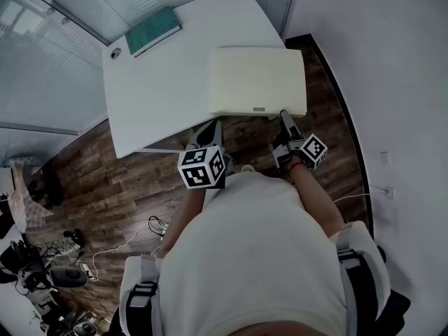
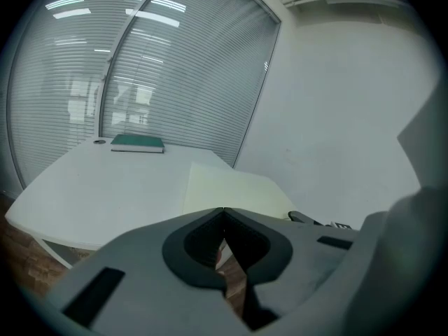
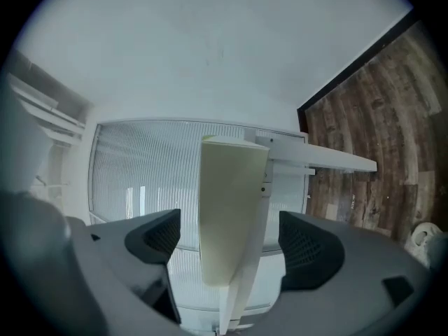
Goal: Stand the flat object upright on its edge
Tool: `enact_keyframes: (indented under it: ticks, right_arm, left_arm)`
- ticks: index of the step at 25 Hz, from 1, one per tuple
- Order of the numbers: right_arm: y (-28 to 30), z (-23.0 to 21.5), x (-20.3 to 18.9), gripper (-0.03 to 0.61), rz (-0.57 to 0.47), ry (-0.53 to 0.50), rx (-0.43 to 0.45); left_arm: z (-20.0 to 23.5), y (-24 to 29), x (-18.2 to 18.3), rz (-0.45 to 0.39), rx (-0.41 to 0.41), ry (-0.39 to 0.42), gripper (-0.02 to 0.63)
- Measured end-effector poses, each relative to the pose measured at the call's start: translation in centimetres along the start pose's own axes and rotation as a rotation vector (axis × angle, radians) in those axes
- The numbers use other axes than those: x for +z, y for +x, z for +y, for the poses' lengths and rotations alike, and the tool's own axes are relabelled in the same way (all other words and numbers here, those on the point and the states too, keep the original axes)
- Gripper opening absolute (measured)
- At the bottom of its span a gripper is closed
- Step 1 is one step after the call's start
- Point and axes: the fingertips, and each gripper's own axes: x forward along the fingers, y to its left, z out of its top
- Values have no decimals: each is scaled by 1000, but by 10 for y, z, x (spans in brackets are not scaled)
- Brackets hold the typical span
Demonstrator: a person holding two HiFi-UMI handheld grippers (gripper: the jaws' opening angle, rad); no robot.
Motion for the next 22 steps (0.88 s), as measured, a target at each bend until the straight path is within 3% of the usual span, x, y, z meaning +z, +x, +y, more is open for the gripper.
enact_keyframes:
  ticks: [22]
  right_arm:
    - [65, 8, 31, 427, -189, -24, -27]
  left_arm:
    - [34, -4, 14, -20, 64, -29, 20]
